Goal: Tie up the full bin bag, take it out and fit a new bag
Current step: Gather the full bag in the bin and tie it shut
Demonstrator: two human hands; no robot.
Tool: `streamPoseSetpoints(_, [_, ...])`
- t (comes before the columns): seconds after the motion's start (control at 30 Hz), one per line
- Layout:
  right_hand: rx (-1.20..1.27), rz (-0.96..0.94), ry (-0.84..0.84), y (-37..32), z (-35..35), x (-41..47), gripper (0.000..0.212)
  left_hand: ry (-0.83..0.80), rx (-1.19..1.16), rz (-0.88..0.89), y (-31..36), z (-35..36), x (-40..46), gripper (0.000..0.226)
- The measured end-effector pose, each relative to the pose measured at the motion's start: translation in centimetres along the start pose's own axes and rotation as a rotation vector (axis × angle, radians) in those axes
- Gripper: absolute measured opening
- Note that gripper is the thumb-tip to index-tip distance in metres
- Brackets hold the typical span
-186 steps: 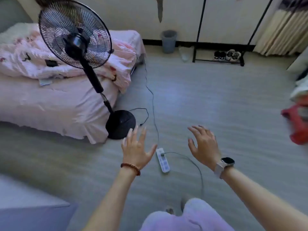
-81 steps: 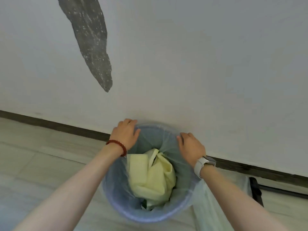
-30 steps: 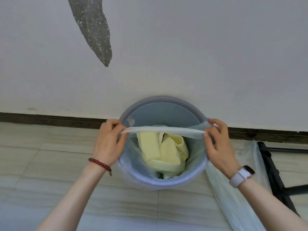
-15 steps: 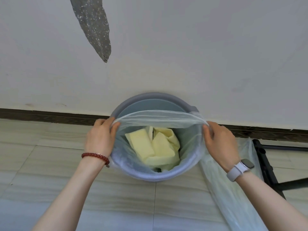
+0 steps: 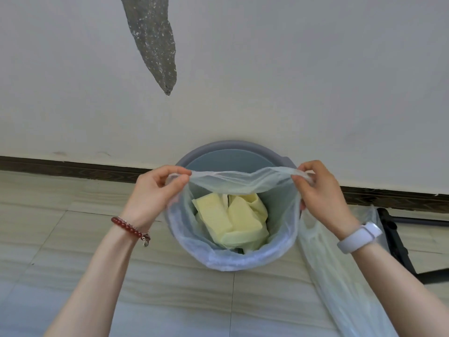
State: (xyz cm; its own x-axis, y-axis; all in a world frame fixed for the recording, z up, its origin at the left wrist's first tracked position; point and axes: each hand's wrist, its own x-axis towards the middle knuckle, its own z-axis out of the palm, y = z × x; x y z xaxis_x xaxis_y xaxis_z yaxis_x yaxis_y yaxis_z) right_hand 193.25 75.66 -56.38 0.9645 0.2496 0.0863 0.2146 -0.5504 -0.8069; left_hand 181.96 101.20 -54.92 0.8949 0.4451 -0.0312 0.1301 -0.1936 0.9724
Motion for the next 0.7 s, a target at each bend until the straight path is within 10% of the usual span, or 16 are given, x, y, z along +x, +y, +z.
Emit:
streamPoseSetpoints(0.23, [0.592, 0.098, 0.106, -2.4, 0.0, 3.2, 0.019, 0.115, -0.466, 0.008, 0.8, 1.9, 2.4, 0.037])
streamPoseSetpoints(0.47, [0.152, 0.067, 0.136, 0.7, 0.6, 3.4, 0.049, 0.26, 0.204, 0.205, -2.0, 0.0, 2.5, 0.049])
streamPoseSetpoints(0.63, [-0.13, -0.072, 0.182, 2.0, -0.7, 4.0, 0.019, 0.301, 0.492, 0.423, -1.8, -1.2, 3.1, 0.005])
streamPoseSetpoints(0.7, [-0.036, -0.04, 0.126, 2.7, -1.6, 4.4, 0.011, 0.338, 0.457, 0.373, -1.9, -2.3, 3.6, 0.022])
